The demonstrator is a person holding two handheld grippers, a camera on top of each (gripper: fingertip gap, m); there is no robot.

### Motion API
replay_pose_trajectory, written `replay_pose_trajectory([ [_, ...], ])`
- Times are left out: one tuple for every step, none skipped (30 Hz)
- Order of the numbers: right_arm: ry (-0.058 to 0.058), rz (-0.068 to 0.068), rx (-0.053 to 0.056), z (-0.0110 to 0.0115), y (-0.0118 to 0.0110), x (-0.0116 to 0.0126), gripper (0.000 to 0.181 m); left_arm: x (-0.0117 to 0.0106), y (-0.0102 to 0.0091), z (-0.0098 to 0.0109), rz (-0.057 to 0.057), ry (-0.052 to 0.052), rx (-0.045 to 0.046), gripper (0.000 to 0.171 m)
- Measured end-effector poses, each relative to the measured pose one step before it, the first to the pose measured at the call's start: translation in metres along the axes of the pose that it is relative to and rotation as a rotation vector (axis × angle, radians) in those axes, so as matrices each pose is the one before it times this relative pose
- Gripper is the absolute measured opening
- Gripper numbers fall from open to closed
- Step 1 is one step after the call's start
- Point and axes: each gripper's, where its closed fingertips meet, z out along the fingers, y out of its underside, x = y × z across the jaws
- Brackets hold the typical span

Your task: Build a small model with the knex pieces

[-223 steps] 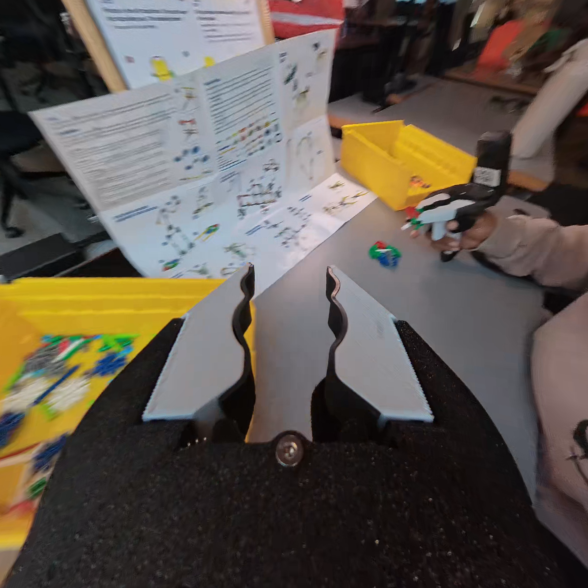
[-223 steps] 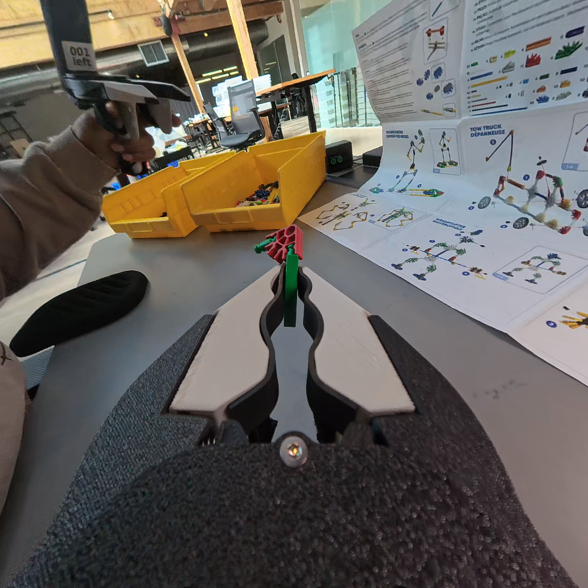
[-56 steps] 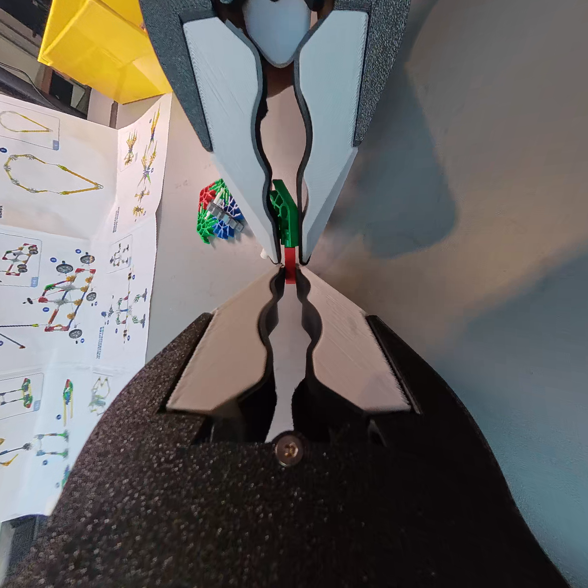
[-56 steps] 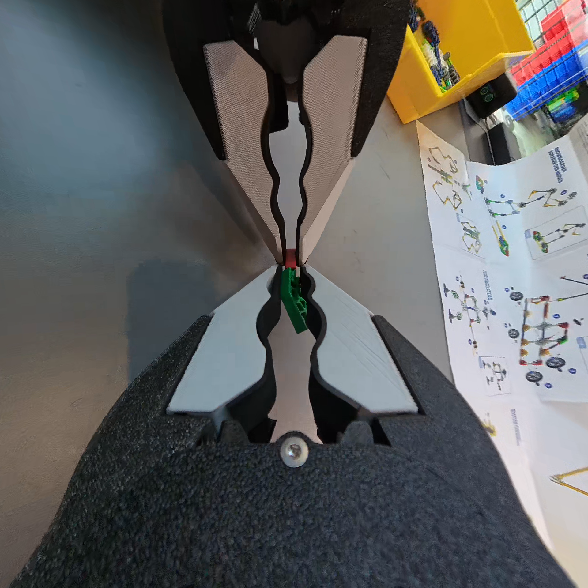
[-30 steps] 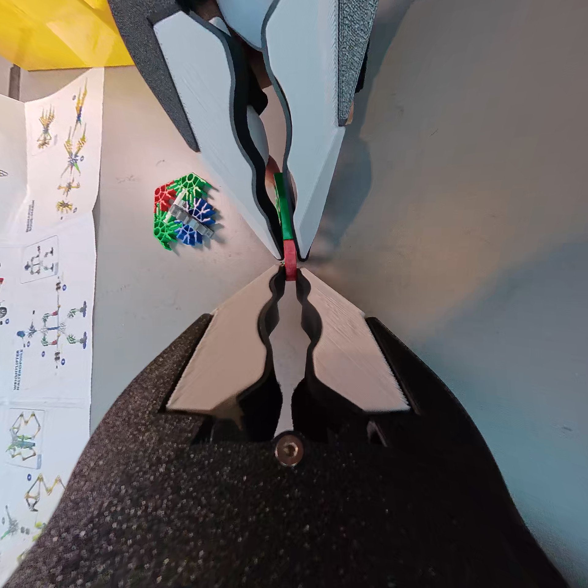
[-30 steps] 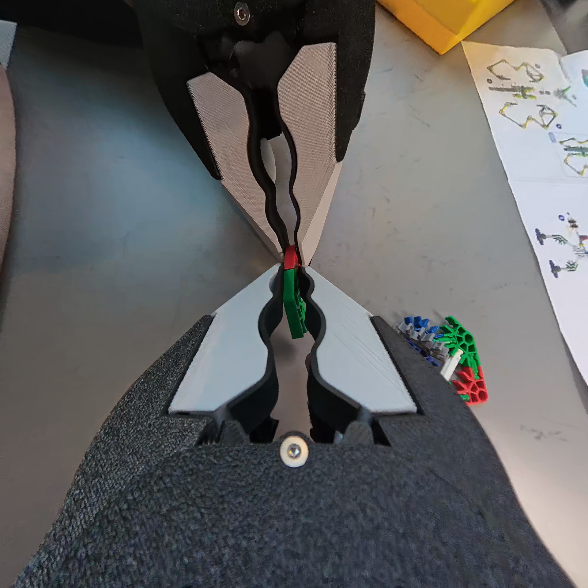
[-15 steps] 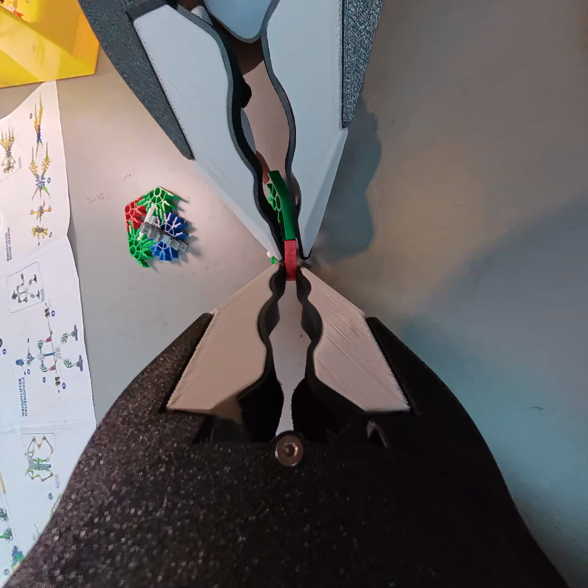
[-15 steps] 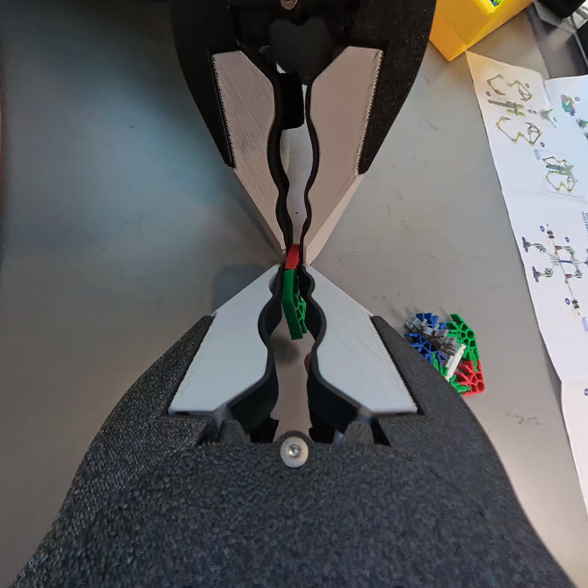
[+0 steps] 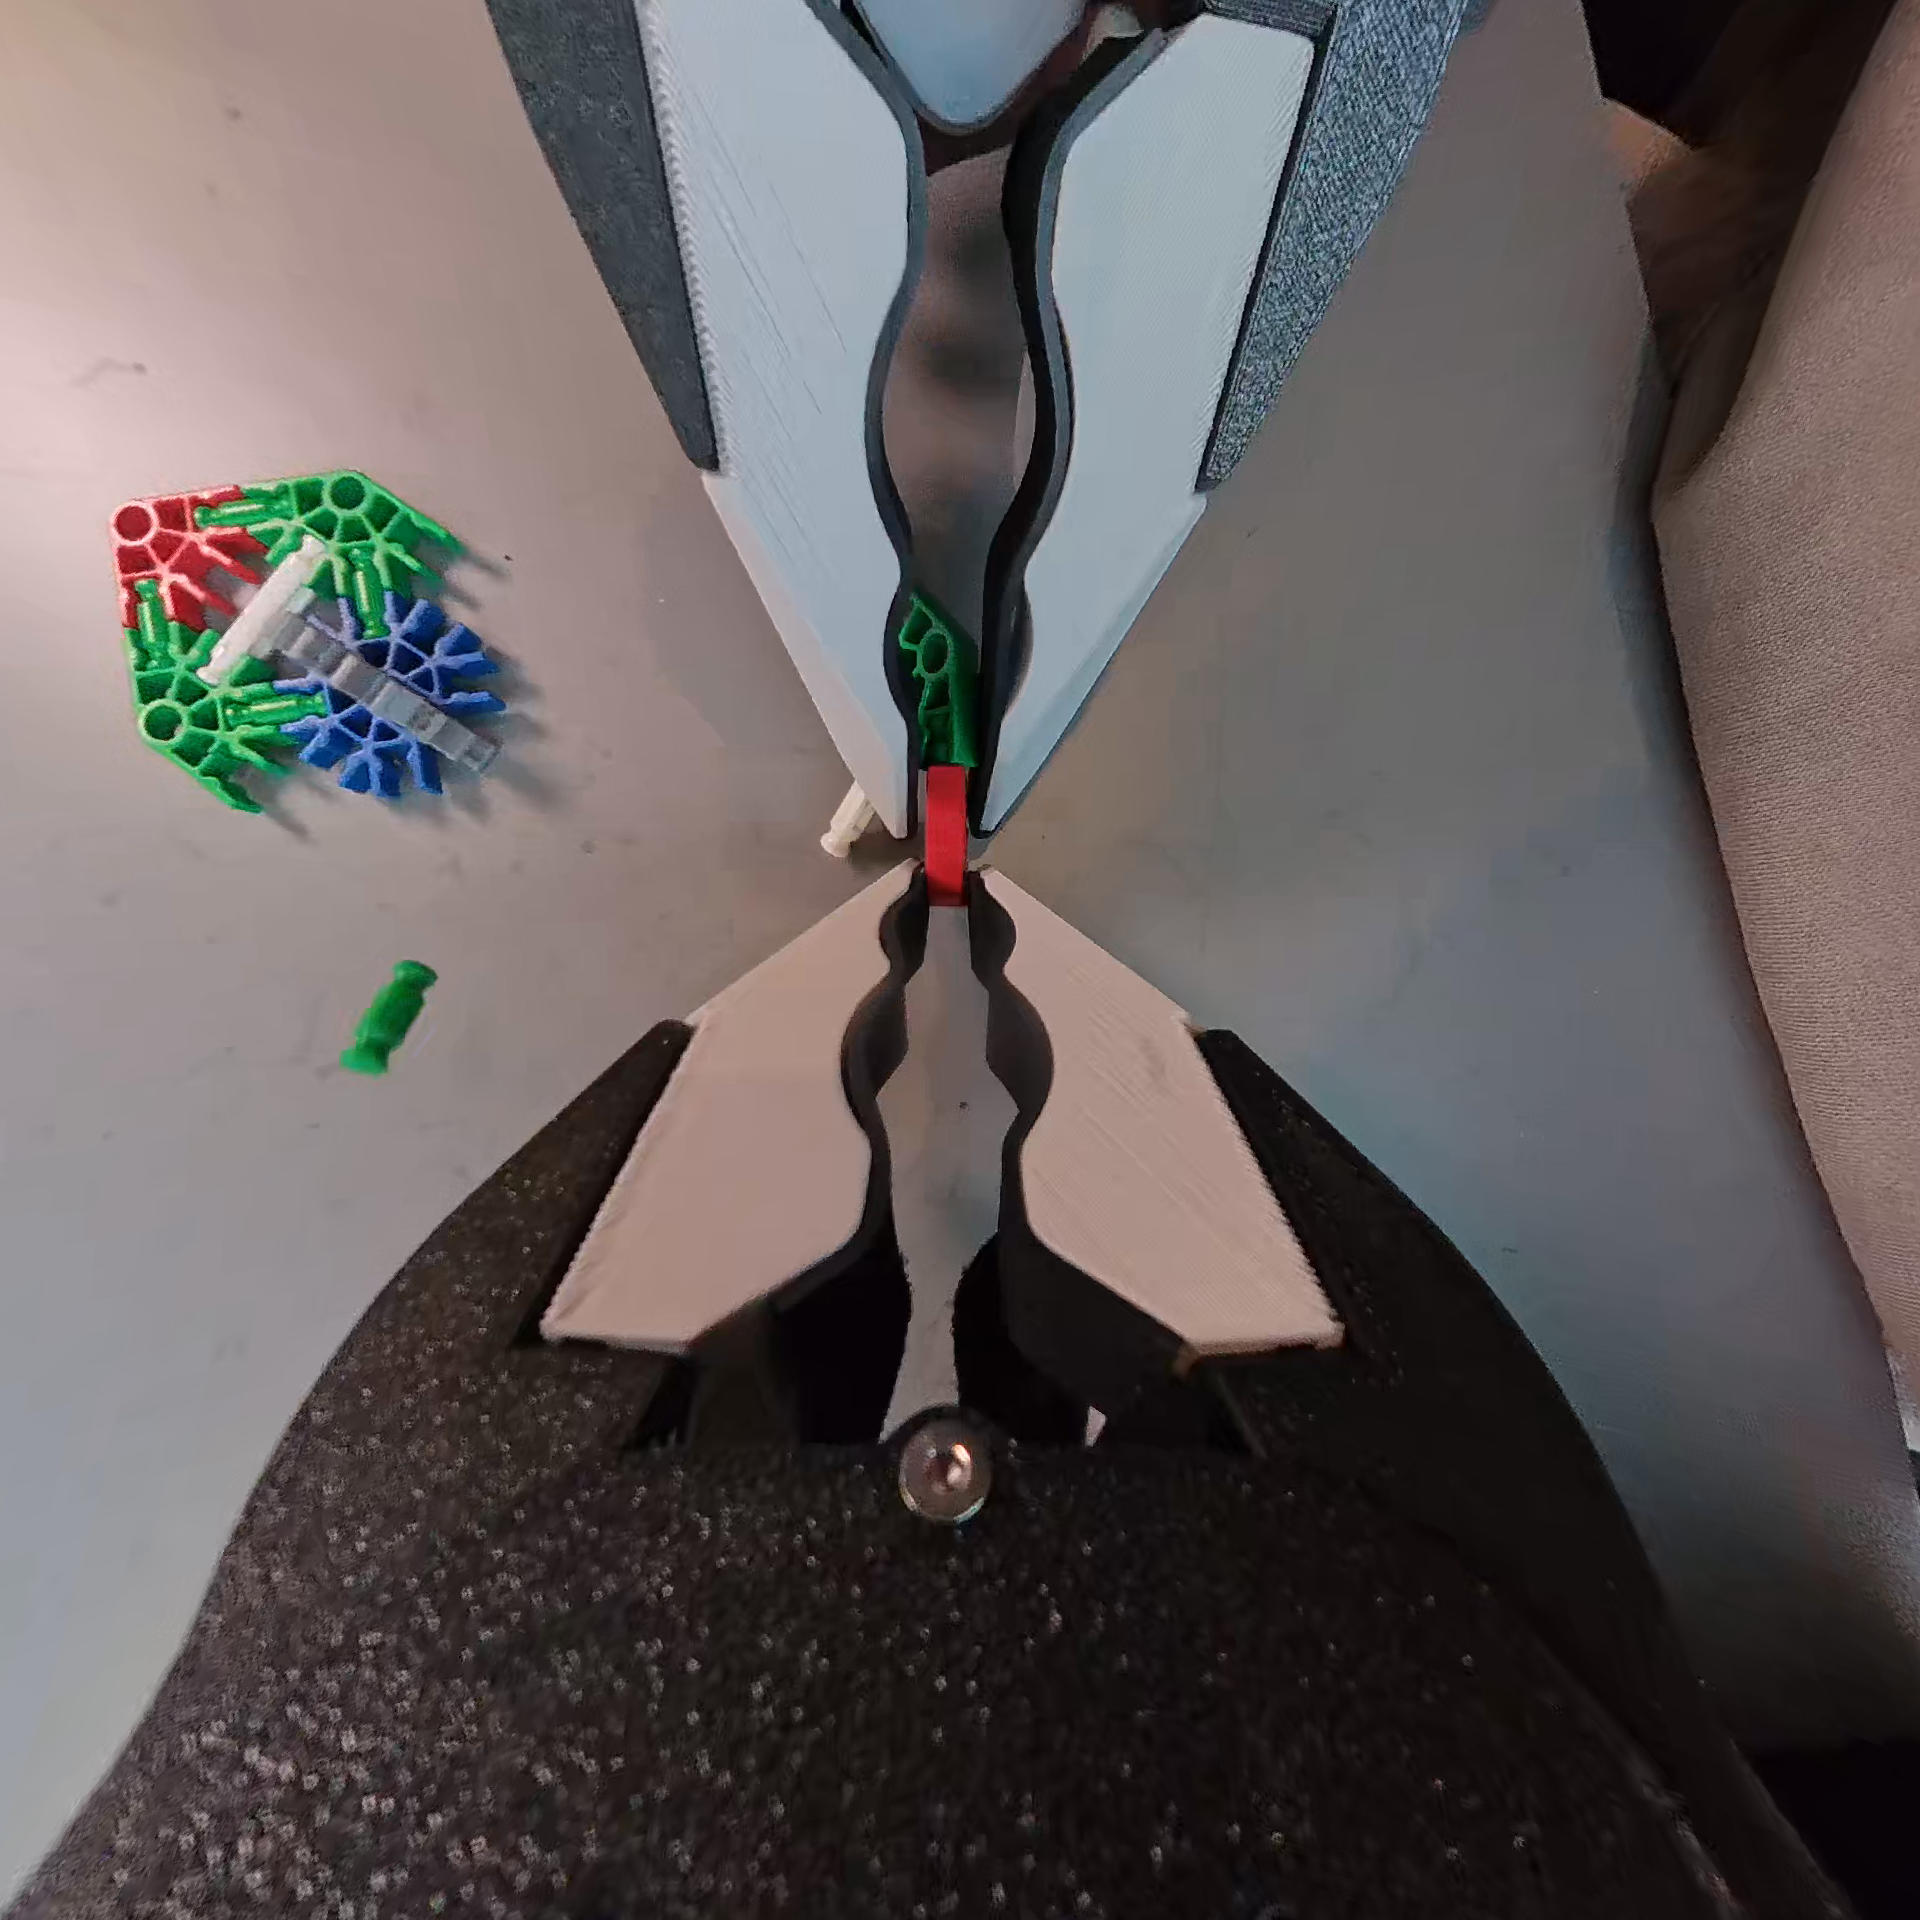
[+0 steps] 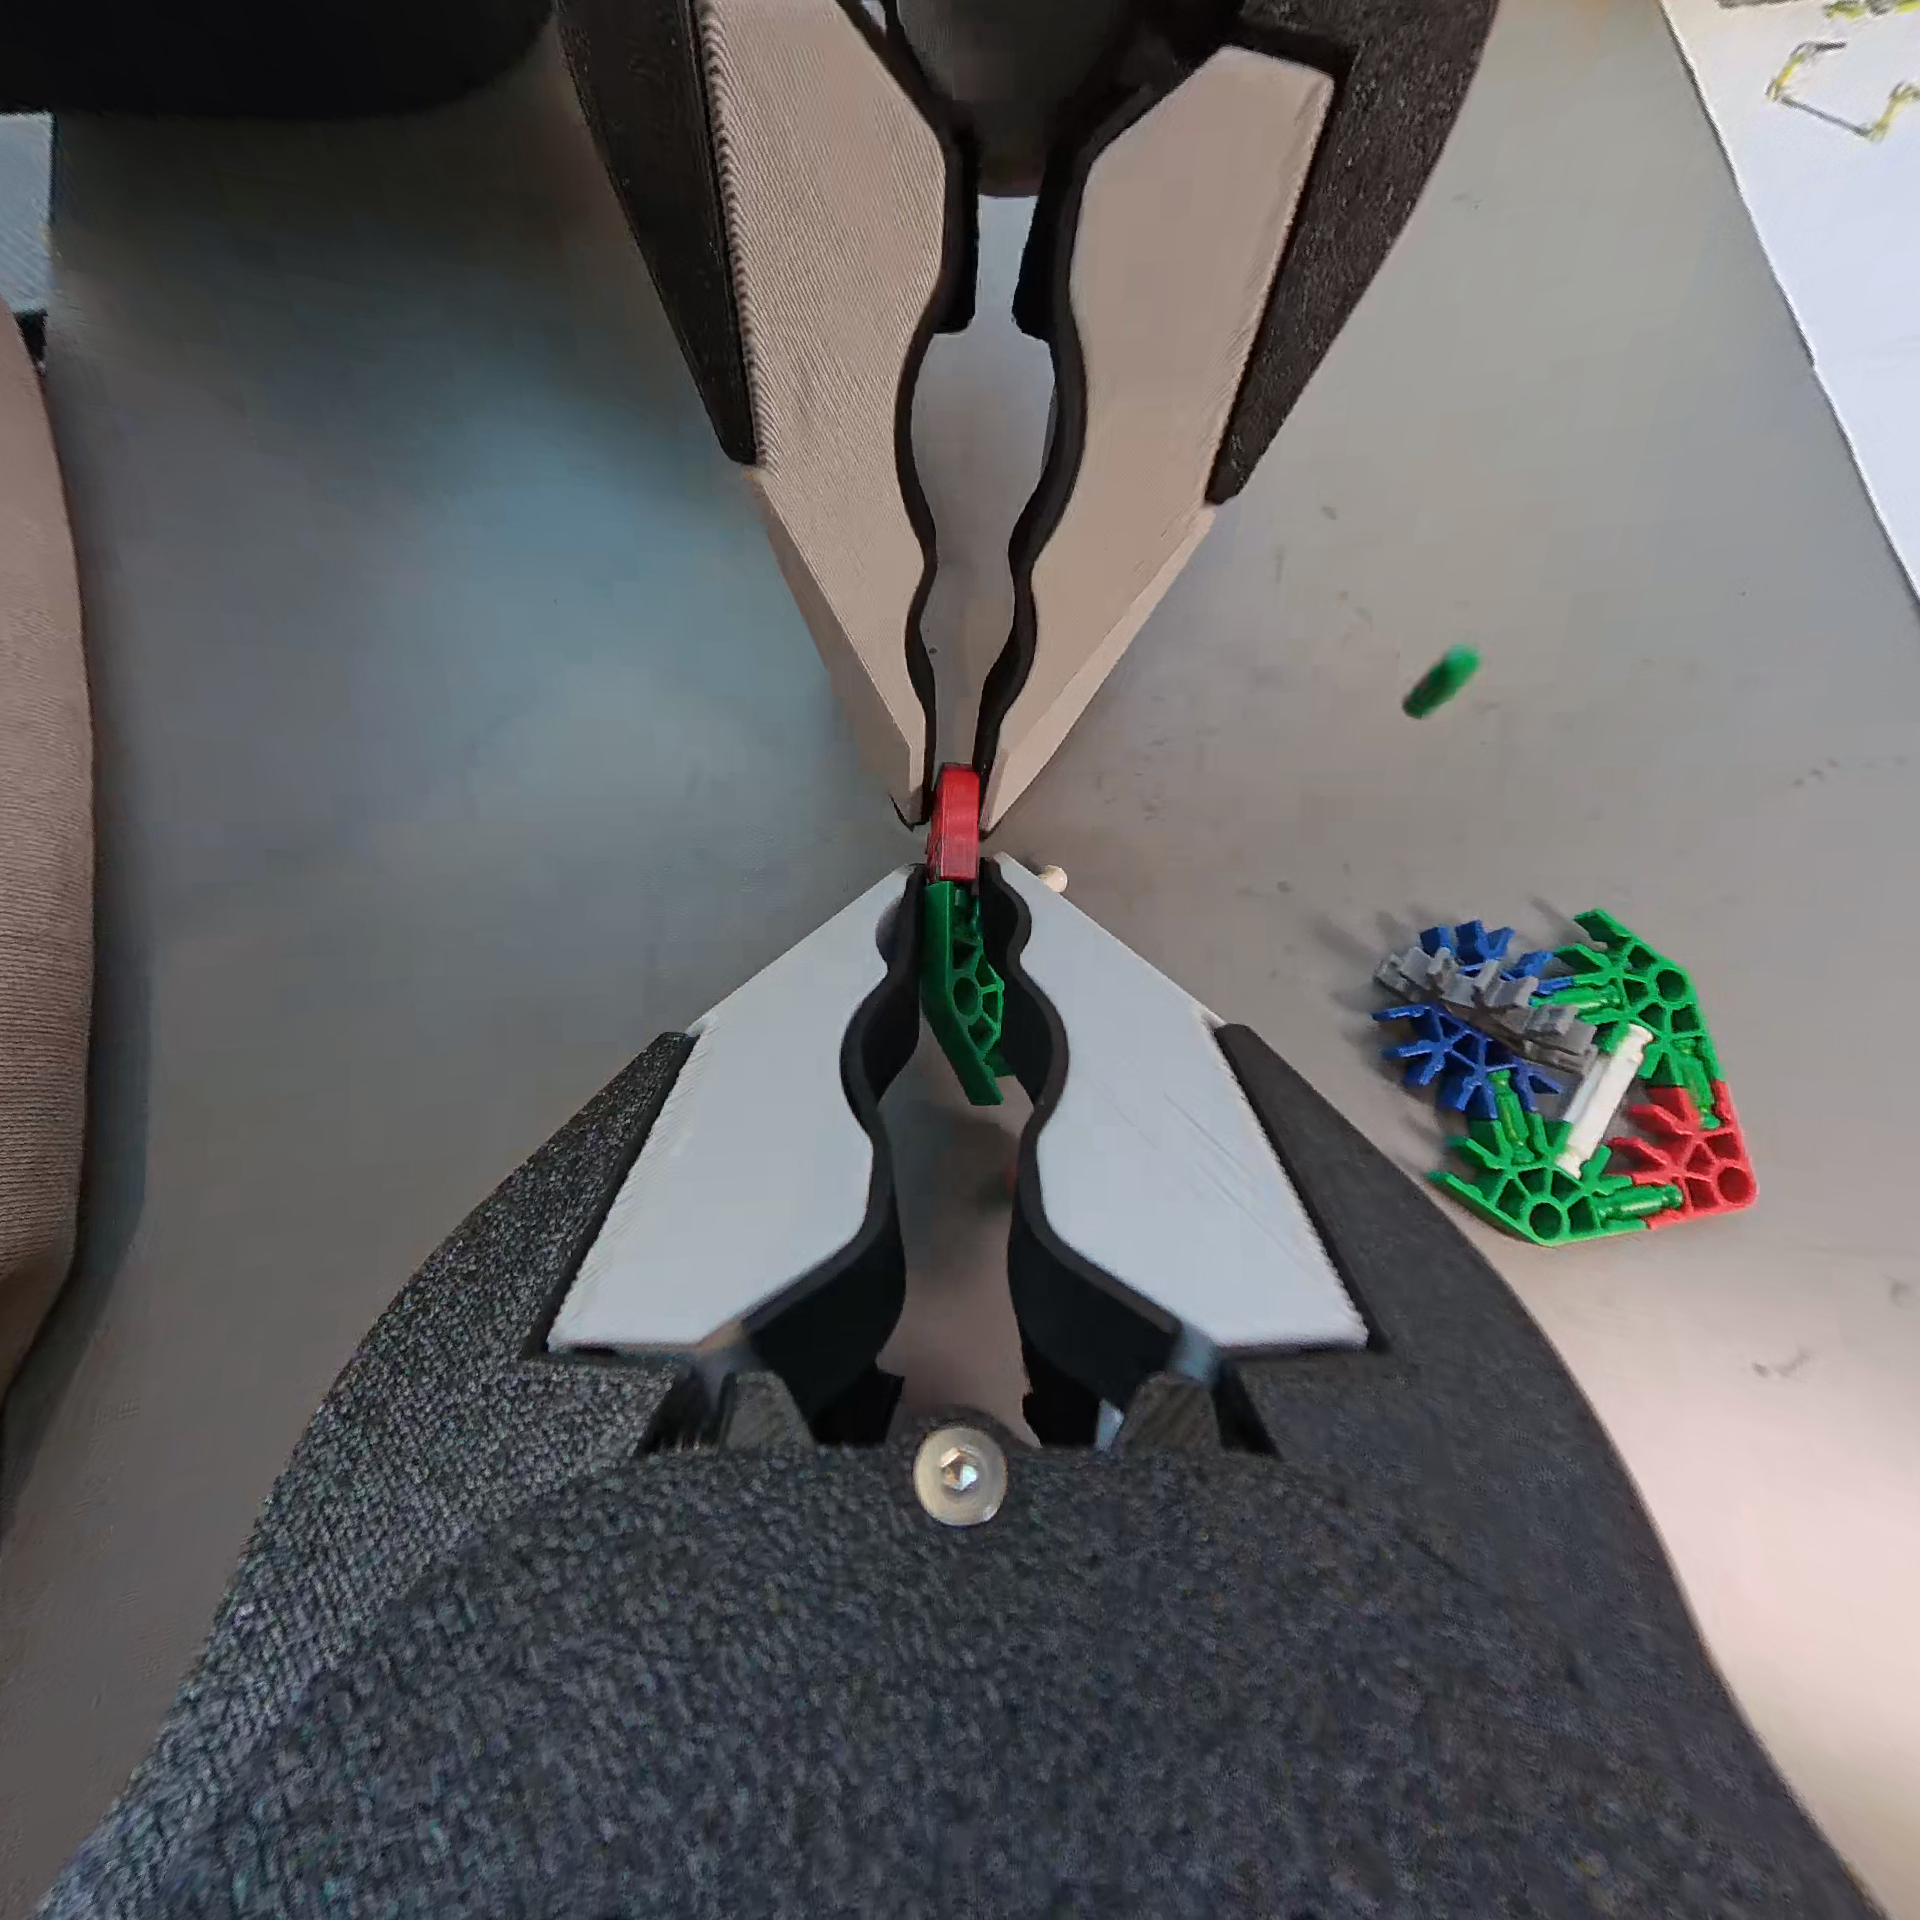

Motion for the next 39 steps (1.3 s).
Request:
replay_pose_trajectory([
  [-0.0012,-0.0002,0.001,-0.00045,-0.00001,0.00064,0.008,-0.00109,0.00092,-0.00393,-0.016,-0.0053,0.02297,0.006],
  [0.0005,-0.0021,0.0024,-0.00068,-0.00032,0.00063,0.008,-0.00216,0.00102,-0.00547,-0.0186,-0.0098,0.02782,0.008],
  [-0.0016,-0.0008,0.0054,-0.00068,-0.00052,0.00043,0.009,-0.00457,0.00013,-0.00718,-0.0225,-0.0216,0.03491,0.01],
  [0.0015,-0.0014,0.008,-0.00074,-0.00051,0.00114,0.009,-0.00816,-0.00146,-0.00862,-0.0274,-0.0398,0.04589,0.012],
  [0.0074,-0.002,0.0068,-0.00077,-0.00011,0.00228,0.009,-0.01059,-0.00296,-0.009,-0.0317,-0.0487,0.05479,0.013],
  [0.0093,-0.0074,0.0062,-0.00058,0.00028,0.00279,0.009,-0.01252,-0.00354,-0.00826,-0.0368,-0.0547,0.05587,0.014],
  [0.0128,-0.0155,0.0164,-0.00078,-0.00121,0.00304,0.009,-0.01495,-0.00314,-0.00625,-0.0401,-0.0665,0.04942,0.015],
  [0.0134,-0.0128,0.0149,-0.00046,-0.00102,0.00296,0.009,-0.01507,-0.00154,-0.00324,-0.0368,-0.0686,0.03601,0.016],
  [0.0115,-0.0121,0.0037,-0.00005,0.00041,0.00258,0.009,-0.01051,0.0003,0.00028,-0.0252,-0.0448,0.01976,0.016],
  [0.02,-0.0203,-0.0066,0.00031,0.00205,0.00345,0.009,-0.00452,0.00202,0.00335,-0.0117,-0.0175,0.00613,0.019],
  [0.0268,-0.0289,-0.009,0.00029,0.00249,0.00386,0.01,-0.00151,0.00372,0.00553,0.0015,-0.0088,-0.01002,0.023],
  [0.015,-0.0332,-0.0064,0.00008,0.00215,0.00123,0.01,0.00075,0.00541,0.00671,0.0193,-0.0035,-0.02833,0.024],
  [0.0058,-0.0287,-0.0067,0.00009,0.00222,-0.00037,0.009,0.00295,0.00569,0.00692,0.0368,0.0036,-0.03905,0.026],
  [0.0109,-0.0214,0.0027,-0.00026,0.00068,0.00036,0.009,0.00368,0.00408,0.00636,0.044,0.004,-0.03524,0.028],
  [0.004,-0.0175,0.0012,-0.00032,0.00063,-0.00054,0.009,0.00447,0.00125,0.00542,0.0389,0.0081,-0.02005,0.03],
  [0.0,-0.018,-0.0004,-0.00039,0.00094,-0.00103,0.009,0.00631,-0.00106,0.00452,0.0249,0.0211,-0.00619,0.03],
  [0.0022,-0.0187,0.0032,-0.00049,0.00028,-0.00068,0.009,0.00565,-0.0013,0.00413,0.0095,0.0217,-0.0037,0.03],
  [0.0023,-0.0216,0.0034,-0.00059,0.00028,-0.0009,0.009,0.00283,-0.00049,0.00366,0.0037,0.0078,-0.00657,0.03],
  [0.0052,-0.0237,0.0014,-0.00027,0.00044,-0.00074,0.009,0.00184,-0.00092,0.00154,0.0058,0.0032,-0.00109,0.029],
  [0.0137,-0.0236,-0.0002,-0.00009,0.00075,0.00052,0.009,0.00195,-0.0025,-0.00123,0.0076,0.0046,0.00765,0.028],
  [0.0153,-0.0239,-0.0028,-0.00004,0.00113,0.00061,0.009,0.00256,-0.00337,-0.00298,0.0157,0.0053,0.0123,0.027],
  [0.0124,-0.0238,0.0004,-0.00006,0.00064,0.00012,0.009,0.0046,-0.0047,-0.00421,0.0259,0.0121,0.02314,0.026],
  [0.0086,-0.0213,0.0045,-0.00022,-0.00017,-0.0003,0.01,0.00702,-0.00572,-0.00456,0.0309,0.0196,0.02987,0.024],
  [0.0081,-0.0189,0.0108,-0.00043,-0.00141,-0.00026,0.01,0.00892,-0.00541,-0.00378,0.0306,0.0253,0.02937,0.023],
  [0.0083,-0.0151,0.0162,-0.00056,-0.00243,0.00012,0.009,0.00973,-0.00382,-0.00209,0.026,0.0258,0.02065,0.023],
  [0.0058,-0.0088,0.0172,-0.00066,-0.00292,0.00025,0.009,0.00718,-0.00202,-0.00012,0.0188,0.01,0.01052,0.023],
  [0.0019,-0.0047,0.0186,-0.00083,-0.00326,0.0,0.01,0.00352,-0.00022,0.00159,0.0129,-0.0104,0.00045,0.023],
  [0.0004,-0.0022,0.0189,-0.00078,-0.00342,-0.00004,0.01,0.00169,0.00124,0.00249,0.0102,-0.017,-0.00765,0.023],
  [0.0003,-0.0037,0.0184,-0.00083,-0.00325,-0.0002,0.01,0.00094,0.00085,0.00256,0.0132,-0.0179,-0.0072,0.019],
  [0.0042,-0.0031,0.0099,-0.00059,-0.00185,0.00055,0.011,0.00254,0.00002,0.00184,0.0237,-0.0041,-0.00388,0.013],
  [-0.0043,0.0,0.0005,-0.00037,0.00009,-0.00041,0.01,0.00255,-0.00011,0.00064,0.0283,0.0009,-0.00539,0.005],
  [-0.0004,0.0074,-0.0003,-0.00038,0.00061,0.00047,0.012,0.00001,-0.00012,-0.00049,0.0235,-0.0095,-0.0085,0.005],
  [0.0045,0.0074,-0.0011,-0.00091,0.00087,0.00145,0.018,-0.0005,-0.00009,-0.00109,0.0191,-0.0084,-0.00647,0.005],
  [0.006,0.0056,0.0004,-0.00152,0.00062,0.0022,0.022,-0.0008,-0.00043,-0.00147,0.0142,-0.0108,-0.00083,0.005],
  [0.0066,0.0069,0.0098,-0.00216,-0.00103,0.00235,0.025,-0.00101,0.00016,-0.00135,0.0092,-0.0125,0.00019,0.005],
  [0.0097,0.0032,0.0061,-0.00232,-0.00061,0.00286,0.028,0.00027,0.00098,-0.00133,0.003,-0.0029,-0.00099,0.005],
  [0.0047,-0.0041,0.003,-0.00188,-0.00022,0.00168,0.03,0.00078,0.00099,-0.00123,-0.0047,0.0029,0.00394,0.005],
  [0.0034,-0.0154,0.0036,-0.0014,-0.00055,0.00034,0.03,0.00061,0.00046,-0.0014,-0.0107,0.0047,0.0112,0.005],
  [-0.0016,-0.0228,0.0016,-0.00079,-0.00061,-0.00153,0.03,0.00142,0.00005,-0.00126,-0.0142,0.0136,0.01679,0.005],
])
